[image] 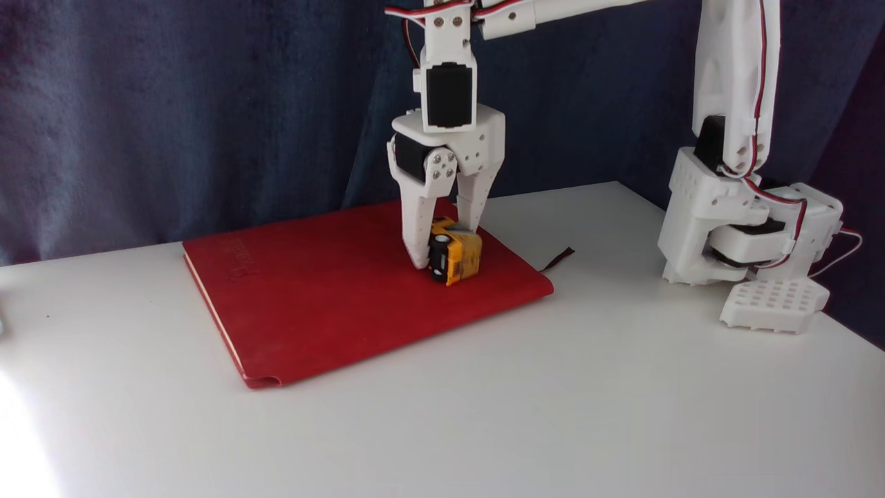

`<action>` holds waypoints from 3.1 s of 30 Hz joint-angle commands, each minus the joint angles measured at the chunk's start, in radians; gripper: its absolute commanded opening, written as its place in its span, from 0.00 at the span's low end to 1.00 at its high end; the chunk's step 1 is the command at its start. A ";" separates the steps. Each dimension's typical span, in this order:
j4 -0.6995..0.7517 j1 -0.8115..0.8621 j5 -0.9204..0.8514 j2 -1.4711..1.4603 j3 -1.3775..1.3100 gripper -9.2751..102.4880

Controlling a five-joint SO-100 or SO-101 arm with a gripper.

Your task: Grasp a toy truck onto the red notebook.

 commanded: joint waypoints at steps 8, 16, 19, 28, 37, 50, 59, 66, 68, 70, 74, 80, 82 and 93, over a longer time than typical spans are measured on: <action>0.106 -0.011 -0.006 0.071 -0.123 0.31; 0.199 -0.087 -0.006 0.391 0.017 0.30; 0.202 -0.187 0.031 0.675 0.212 0.28; 0.020 -0.525 0.333 1.279 0.606 0.22; -0.236 -0.512 0.371 1.528 1.015 0.22; -0.321 -0.439 0.393 1.864 1.361 0.20; -0.252 -0.417 0.403 2.072 1.479 0.18; -0.268 -0.433 0.396 2.072 1.506 0.14; -0.268 -0.445 0.391 2.072 1.508 0.13; -0.268 -0.449 0.388 2.072 1.508 0.12; -0.258 -0.454 0.354 2.072 1.508 0.08; -0.258 -0.453 0.356 2.072 1.508 0.08; -0.258 -0.453 0.356 2.072 1.508 0.08; -0.258 -0.454 0.356 2.072 1.508 0.08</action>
